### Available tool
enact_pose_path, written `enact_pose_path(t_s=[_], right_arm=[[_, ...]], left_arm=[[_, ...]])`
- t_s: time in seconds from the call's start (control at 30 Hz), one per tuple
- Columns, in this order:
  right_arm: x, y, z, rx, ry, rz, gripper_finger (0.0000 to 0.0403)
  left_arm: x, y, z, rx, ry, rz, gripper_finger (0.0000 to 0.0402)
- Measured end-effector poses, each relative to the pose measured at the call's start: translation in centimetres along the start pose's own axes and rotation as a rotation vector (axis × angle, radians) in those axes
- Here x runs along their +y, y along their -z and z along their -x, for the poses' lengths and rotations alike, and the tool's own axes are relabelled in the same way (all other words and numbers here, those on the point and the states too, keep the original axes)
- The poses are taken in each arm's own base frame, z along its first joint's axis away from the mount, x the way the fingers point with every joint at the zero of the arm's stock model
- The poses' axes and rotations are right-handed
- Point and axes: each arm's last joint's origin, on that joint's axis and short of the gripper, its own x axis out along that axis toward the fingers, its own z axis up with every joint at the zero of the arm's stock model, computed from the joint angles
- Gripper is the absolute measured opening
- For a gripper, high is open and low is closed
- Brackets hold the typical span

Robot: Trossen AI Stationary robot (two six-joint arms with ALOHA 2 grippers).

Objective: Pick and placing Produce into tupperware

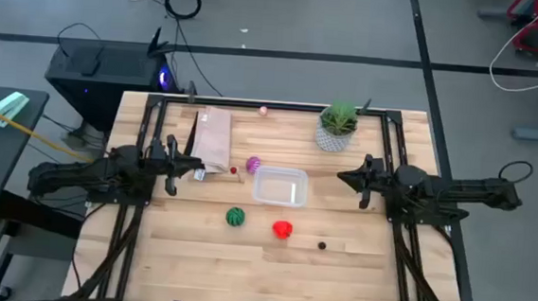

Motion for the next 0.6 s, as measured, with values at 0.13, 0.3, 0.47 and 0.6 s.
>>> enact_pose_path(t_s=[0.13,0.3,0.47,0.6], right_arm=[[0.0,0.0,0.0,0.0,0.0,0.0,0.0023],[0.0,0.0,0.0,0.0,0.0,0.0,0.0023],[0.0,0.0,0.0,0.0,0.0,0.0,0.0023],[0.0,0.0,0.0,0.0,0.0,0.0,0.0023]], left_arm=[[0.0,-0.01,0.0,0.0,0.0,0.0,0.0029],[0.0,-0.01,0.0,0.0,0.0,0.0,0.0024],[0.0,0.0,0.0,0.0,0.0,0.0,0.0026],[0.0,-0.01,0.0,0.0,0.0,0.0,0.0032]])
